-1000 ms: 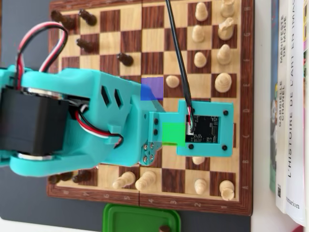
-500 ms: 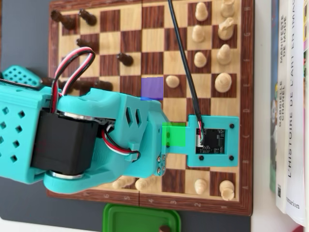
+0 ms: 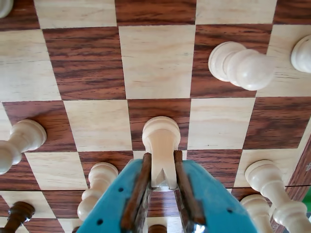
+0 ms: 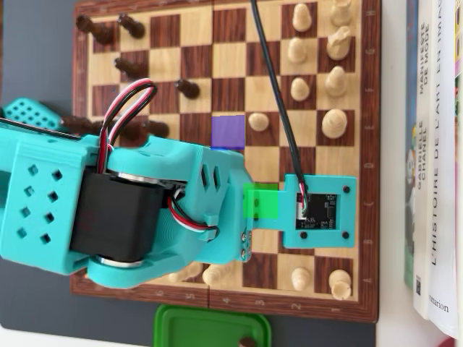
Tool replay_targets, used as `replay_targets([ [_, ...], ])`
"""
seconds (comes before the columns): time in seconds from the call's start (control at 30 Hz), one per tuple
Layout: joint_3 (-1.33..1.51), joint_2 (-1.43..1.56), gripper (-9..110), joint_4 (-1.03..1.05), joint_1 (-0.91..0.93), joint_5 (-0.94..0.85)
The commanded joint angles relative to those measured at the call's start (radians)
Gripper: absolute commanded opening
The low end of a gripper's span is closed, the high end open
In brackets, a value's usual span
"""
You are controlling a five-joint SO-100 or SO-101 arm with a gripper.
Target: Play chess
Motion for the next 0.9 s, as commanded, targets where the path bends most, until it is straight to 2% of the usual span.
replay_targets([
  [0.0, -0.012, 0.005, 3, -0.006, 0.003, -0.006],
  [0.33, -0.012, 0.006, 4, -0.008, 0.002, -0.006],
  [0.5, -0.012, 0.006, 8, -0.008, 0.002, -0.017],
  [0.77, -0.012, 0.006, 9, -0.008, 0.002, -0.017],
  [0.87, -0.012, 0.008, 14, -0.008, 0.000, -0.017],
])
